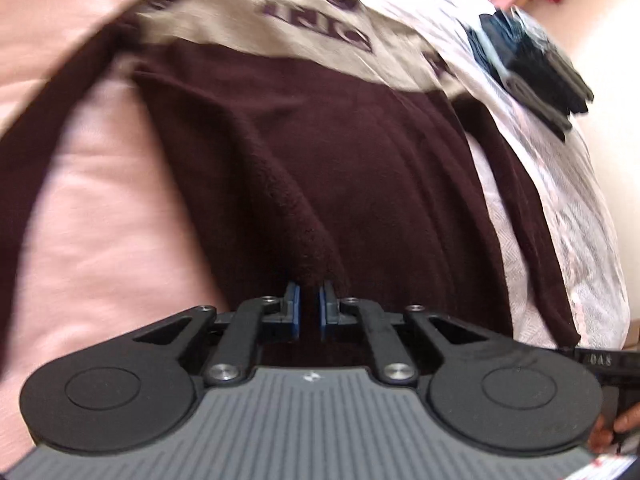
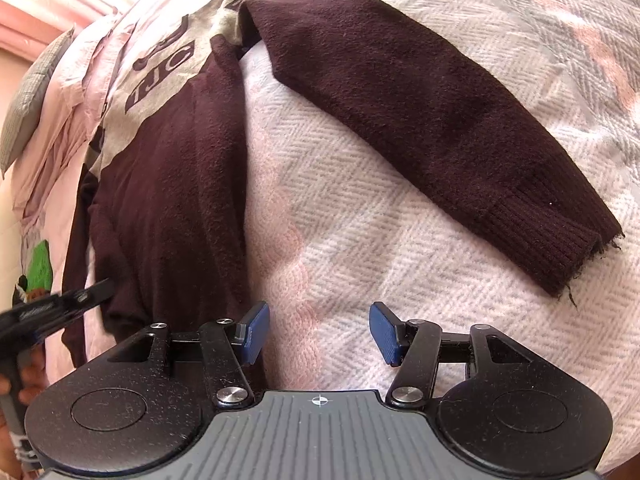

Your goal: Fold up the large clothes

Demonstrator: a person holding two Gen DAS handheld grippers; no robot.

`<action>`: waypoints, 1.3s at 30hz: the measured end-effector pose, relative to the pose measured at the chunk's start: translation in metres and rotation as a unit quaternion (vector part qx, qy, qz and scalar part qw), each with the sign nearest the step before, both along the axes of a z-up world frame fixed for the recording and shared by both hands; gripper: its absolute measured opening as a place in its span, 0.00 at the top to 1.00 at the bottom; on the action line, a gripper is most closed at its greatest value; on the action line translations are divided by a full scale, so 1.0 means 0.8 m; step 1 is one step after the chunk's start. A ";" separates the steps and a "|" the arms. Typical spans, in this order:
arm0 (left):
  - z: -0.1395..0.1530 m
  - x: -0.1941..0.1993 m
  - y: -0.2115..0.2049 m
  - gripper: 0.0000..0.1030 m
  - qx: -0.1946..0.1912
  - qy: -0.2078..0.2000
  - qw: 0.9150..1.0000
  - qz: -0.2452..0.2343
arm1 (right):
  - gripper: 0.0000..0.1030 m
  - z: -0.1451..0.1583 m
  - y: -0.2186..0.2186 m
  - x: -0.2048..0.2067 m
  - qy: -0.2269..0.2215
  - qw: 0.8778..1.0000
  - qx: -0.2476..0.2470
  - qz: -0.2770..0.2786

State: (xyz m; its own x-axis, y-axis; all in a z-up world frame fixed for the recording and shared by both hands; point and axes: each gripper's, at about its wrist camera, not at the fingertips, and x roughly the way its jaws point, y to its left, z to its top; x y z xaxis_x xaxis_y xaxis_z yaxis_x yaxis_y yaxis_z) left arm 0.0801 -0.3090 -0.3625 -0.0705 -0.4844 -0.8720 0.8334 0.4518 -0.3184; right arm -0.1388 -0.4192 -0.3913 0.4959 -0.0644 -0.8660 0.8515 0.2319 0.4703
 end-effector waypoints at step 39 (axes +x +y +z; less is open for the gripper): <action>-0.024 -0.145 0.114 0.75 0.030 -0.381 0.812 -0.441 | 0.49 -0.008 0.222 0.168 0.151 0.785 -0.375 0.469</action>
State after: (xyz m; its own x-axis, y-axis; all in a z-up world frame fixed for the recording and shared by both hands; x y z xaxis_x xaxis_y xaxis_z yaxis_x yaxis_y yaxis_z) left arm -0.0360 -0.2178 -0.3816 0.2039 -0.4943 -0.8450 0.7854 -0.4327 0.4426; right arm -0.0048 -0.2418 -0.3975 0.4086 -0.3408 -0.8467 0.1870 0.9392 -0.2879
